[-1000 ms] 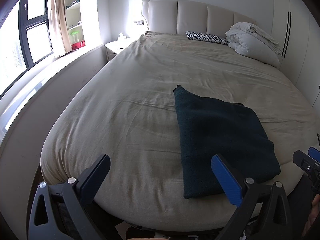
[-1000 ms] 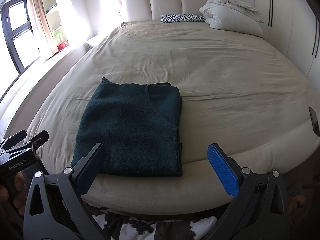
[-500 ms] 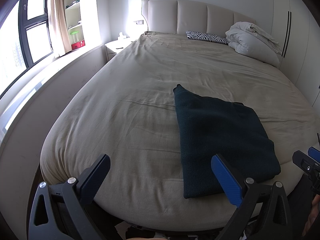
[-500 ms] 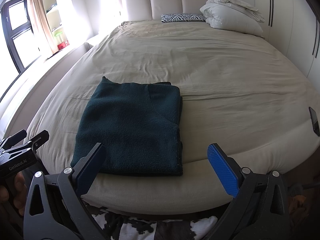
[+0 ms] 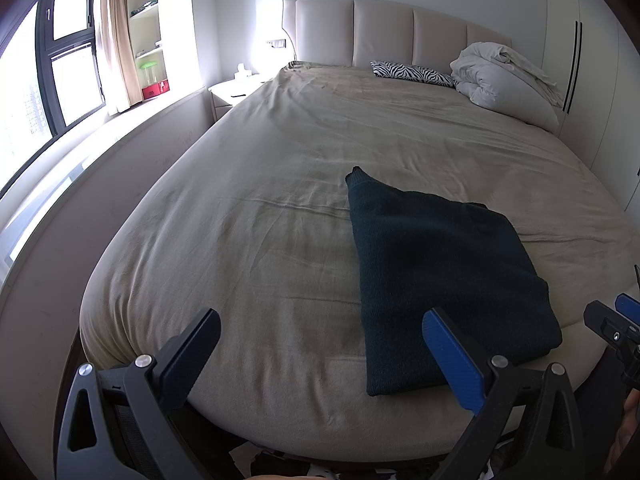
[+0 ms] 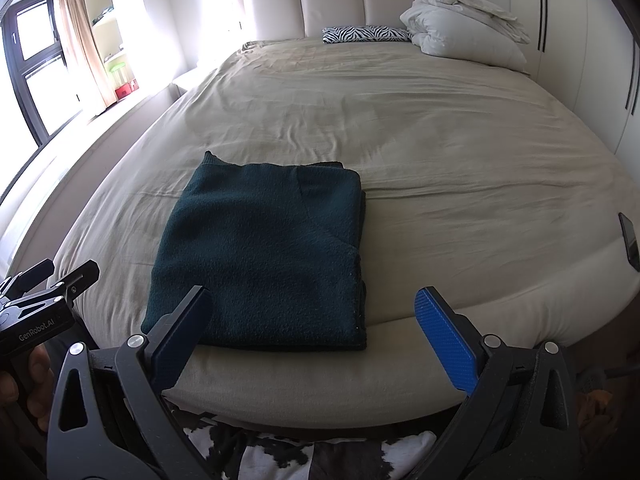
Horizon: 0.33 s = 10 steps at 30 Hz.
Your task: Fold small clothes
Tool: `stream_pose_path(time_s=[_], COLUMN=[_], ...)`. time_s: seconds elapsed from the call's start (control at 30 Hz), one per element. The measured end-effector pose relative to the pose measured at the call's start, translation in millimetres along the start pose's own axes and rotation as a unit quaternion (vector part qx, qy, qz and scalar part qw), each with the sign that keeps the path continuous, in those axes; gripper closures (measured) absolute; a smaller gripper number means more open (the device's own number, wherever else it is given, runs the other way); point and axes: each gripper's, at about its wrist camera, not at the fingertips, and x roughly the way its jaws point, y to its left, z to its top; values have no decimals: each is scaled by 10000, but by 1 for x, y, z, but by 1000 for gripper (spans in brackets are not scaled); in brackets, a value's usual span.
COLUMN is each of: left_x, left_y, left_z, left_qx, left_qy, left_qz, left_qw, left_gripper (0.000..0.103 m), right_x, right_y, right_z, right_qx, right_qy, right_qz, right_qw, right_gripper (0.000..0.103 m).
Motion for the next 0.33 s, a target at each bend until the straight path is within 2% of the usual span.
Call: stream_pose_path(time_s=[0.33], left_x=[3], left_y=[-1], left_z=[-5], left_qx=[-18], left_qy=[26], left_qz=[19], left_qw=[10000], left_gripper=[0], right_x=[1], right_y=[-3], right_z=[-1], right_qx=[-23], right_qy=[34], right_qz=[22], right_qw=[10000], right_gripper=[0])
